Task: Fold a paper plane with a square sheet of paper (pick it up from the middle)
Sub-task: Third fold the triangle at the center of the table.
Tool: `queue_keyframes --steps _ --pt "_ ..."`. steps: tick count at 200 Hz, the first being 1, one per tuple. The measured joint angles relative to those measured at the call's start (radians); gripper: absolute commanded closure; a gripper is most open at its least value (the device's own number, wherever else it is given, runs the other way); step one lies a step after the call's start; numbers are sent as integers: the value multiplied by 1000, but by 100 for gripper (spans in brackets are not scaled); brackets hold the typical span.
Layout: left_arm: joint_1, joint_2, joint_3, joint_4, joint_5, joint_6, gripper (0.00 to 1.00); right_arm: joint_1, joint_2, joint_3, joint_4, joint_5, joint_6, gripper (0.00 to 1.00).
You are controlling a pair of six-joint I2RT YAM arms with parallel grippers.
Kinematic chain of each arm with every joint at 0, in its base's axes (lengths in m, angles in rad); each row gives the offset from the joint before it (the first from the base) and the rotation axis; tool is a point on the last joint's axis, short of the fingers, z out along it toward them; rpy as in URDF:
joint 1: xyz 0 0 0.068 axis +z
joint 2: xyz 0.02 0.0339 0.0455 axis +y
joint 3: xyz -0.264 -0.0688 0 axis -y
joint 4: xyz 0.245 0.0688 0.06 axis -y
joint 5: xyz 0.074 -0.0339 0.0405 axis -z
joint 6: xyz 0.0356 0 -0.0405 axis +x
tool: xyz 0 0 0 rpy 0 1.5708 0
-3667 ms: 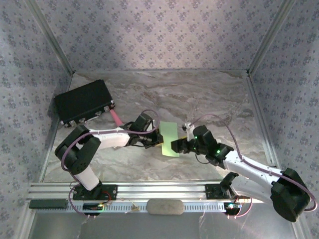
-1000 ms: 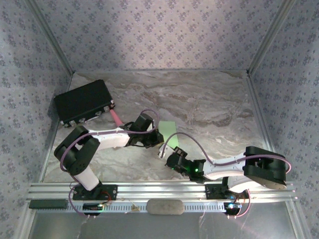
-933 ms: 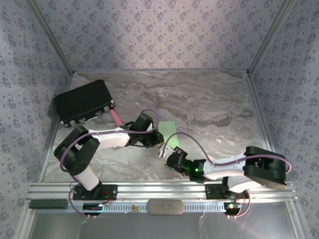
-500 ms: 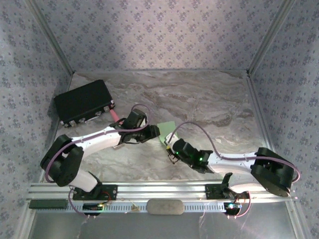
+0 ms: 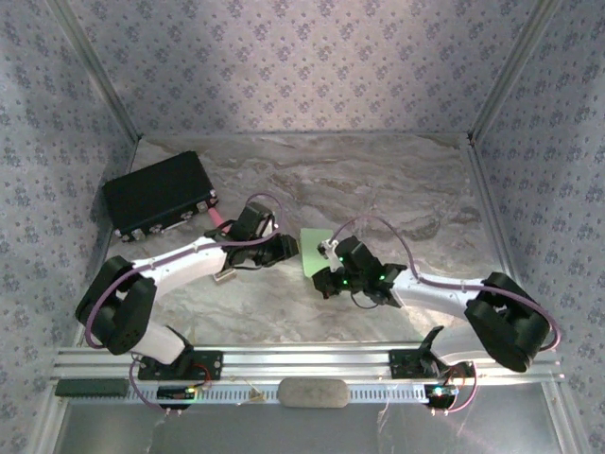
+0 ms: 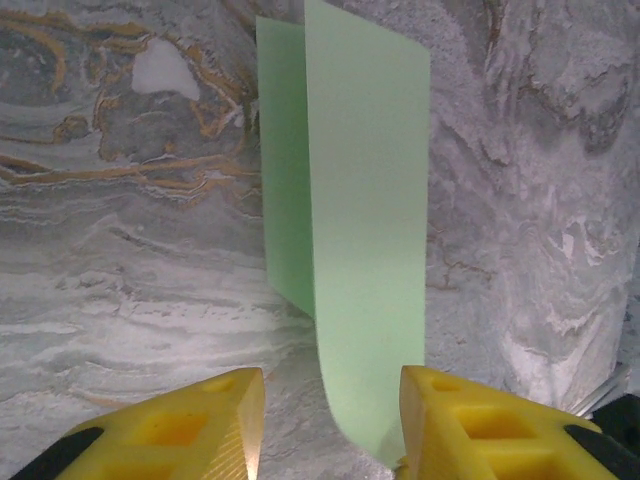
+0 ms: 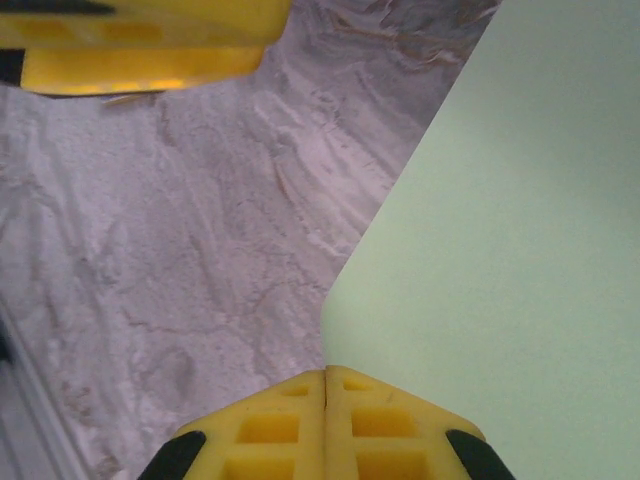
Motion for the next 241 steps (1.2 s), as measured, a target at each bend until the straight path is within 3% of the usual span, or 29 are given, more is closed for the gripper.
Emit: queue_keyframes --steps 83,185,241 --pt "19 73 93 -3 64 46 70 -8 33 18 43 -193 78 100" --pt "21 431 333 -5 187 150 79 -18 85 18 80 -216 78 100" --pt "21 520 351 -10 213 180 79 -29 93 18 83 -215 78 100"
